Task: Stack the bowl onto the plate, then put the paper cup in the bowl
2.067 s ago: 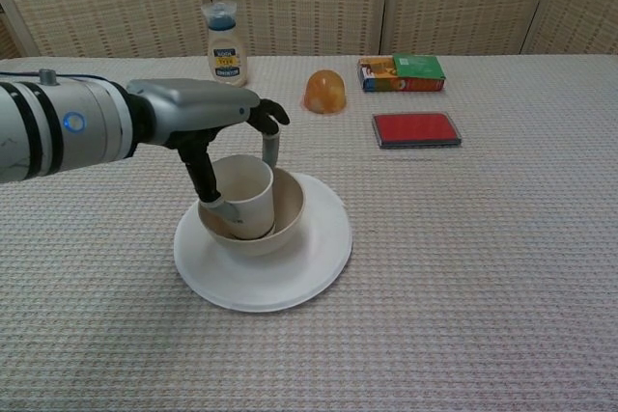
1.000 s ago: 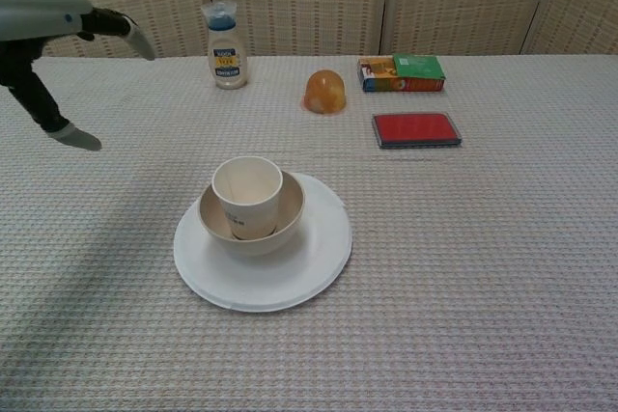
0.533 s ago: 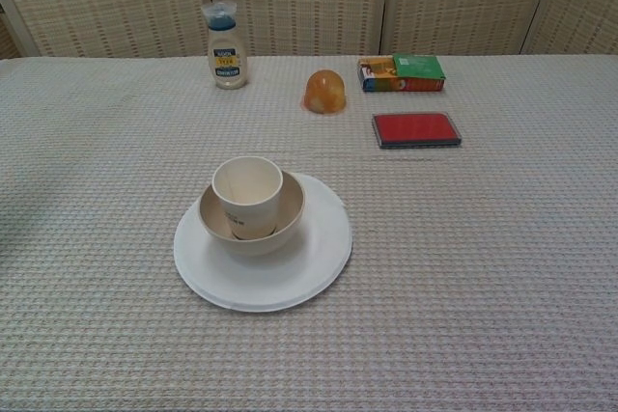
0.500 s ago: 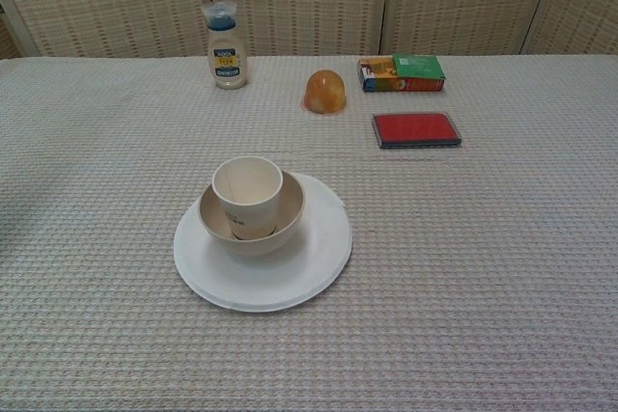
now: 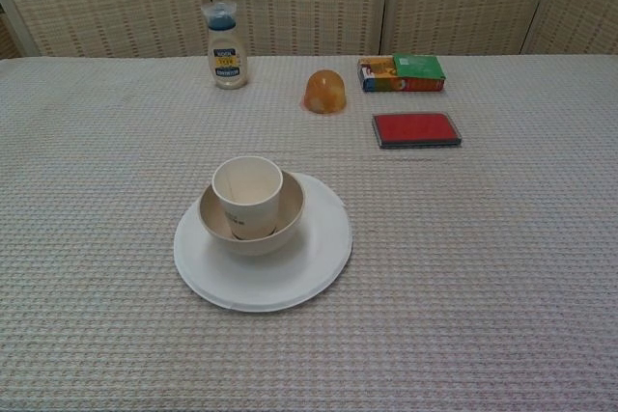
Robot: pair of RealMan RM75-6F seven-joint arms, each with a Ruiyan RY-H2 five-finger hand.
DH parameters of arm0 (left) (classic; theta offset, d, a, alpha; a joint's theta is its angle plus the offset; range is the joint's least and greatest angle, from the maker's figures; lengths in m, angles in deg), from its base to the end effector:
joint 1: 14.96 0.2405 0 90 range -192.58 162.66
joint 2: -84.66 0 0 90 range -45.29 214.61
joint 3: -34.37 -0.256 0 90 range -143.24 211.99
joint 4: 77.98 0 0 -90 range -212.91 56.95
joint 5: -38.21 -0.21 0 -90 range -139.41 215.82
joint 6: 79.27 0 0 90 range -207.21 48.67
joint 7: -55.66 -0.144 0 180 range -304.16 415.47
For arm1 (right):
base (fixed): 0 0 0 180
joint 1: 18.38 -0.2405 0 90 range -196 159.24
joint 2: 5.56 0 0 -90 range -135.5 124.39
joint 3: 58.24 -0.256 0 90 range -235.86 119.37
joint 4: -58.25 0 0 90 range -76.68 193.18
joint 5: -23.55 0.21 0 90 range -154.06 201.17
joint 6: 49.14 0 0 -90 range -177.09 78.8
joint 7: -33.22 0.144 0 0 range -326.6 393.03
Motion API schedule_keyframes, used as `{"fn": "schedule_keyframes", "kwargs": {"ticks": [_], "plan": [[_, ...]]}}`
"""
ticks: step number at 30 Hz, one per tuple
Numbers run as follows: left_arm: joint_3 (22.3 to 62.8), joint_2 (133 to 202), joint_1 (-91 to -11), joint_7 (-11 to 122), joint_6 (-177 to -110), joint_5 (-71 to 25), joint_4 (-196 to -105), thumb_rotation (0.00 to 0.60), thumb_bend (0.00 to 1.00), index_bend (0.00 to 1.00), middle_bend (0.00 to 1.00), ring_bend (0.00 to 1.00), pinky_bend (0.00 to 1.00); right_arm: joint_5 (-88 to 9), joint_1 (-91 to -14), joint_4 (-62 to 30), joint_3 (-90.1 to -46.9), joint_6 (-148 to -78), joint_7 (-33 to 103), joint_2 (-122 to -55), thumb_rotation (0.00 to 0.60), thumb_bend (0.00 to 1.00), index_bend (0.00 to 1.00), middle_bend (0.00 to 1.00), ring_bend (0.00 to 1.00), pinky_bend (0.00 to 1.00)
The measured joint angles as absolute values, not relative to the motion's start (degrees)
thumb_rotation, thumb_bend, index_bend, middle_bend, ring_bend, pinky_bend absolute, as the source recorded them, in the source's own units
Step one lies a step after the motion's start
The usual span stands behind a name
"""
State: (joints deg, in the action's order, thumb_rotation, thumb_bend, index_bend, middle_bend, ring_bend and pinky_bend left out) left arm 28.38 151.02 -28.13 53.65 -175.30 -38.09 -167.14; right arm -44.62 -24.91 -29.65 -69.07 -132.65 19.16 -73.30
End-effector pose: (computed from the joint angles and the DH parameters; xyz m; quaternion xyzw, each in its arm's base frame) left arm -0.3154 0.1951 0.1675 -0.5755 -0.3444 -0.3908 0.6304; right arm -0.3457 -0.2133 0.1801 0.5164 -0.3573 0.2952 0.7201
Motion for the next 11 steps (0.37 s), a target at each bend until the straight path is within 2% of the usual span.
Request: {"fn": "schedule_keyframes", "kwargs": {"ticks": [11], "plan": [[30.76,151.93,-24.84,52.92,-176.81,-42.47,-165.46,0.600,0.18,0.11,0.07,0.00,0.13,-42.71,-25.08,-30.50,-69.44,-131.43,18.73,-73.24,0.600,0.18,0.08,0.09,0.00,0.00]]}}
